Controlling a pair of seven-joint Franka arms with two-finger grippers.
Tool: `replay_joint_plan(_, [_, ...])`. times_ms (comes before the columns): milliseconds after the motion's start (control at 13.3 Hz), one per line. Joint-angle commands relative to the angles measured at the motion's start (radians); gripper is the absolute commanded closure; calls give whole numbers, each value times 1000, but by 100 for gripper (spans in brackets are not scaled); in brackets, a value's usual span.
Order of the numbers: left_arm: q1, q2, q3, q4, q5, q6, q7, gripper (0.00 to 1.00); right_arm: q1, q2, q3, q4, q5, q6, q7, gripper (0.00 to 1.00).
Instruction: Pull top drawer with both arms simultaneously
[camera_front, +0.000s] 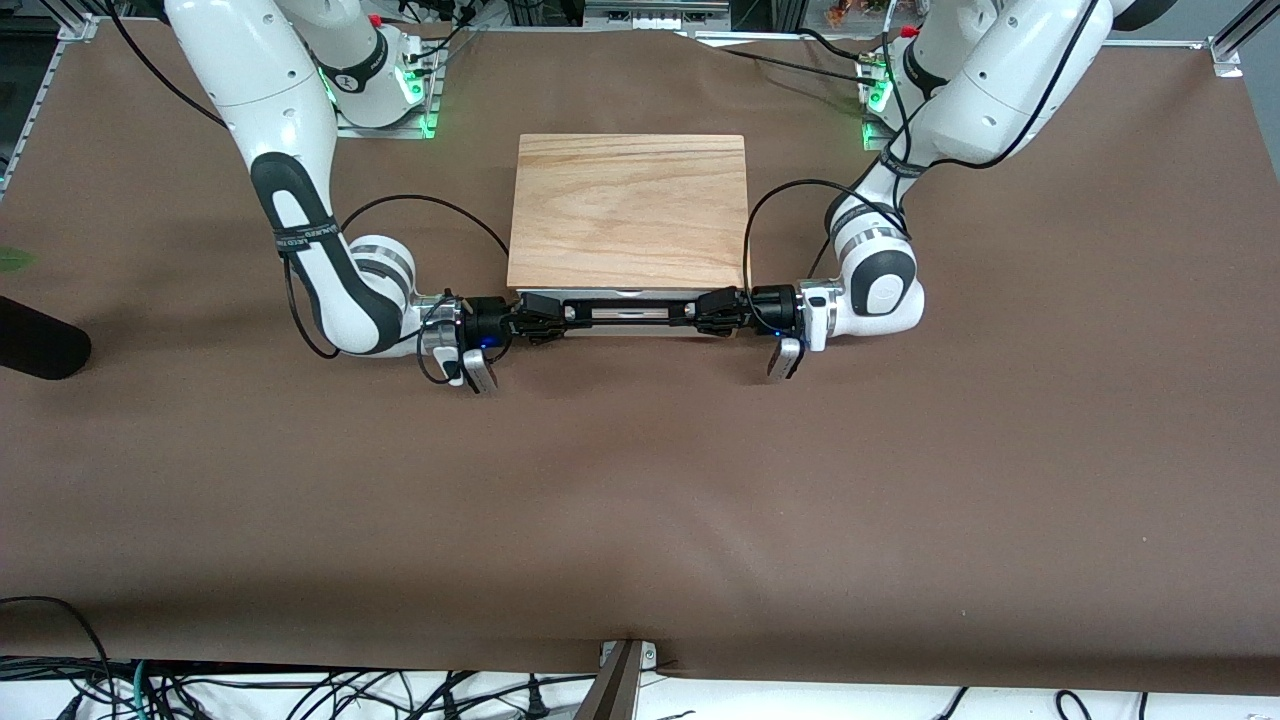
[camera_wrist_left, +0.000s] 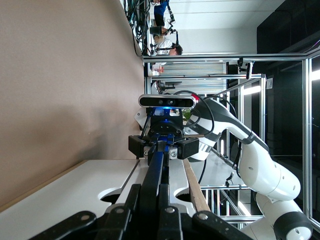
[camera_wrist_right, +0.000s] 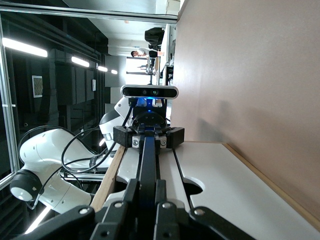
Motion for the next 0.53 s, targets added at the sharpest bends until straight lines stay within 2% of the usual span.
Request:
replay_joint_plan(0, [-9,-15,-16,-86,2,6,47,100,-9,15,1,83,14,3,39,100])
replay_joint_plan(452, [-9,8,-5,-34,0,7,35,100,-15,29,-5,136,14,4,84,100])
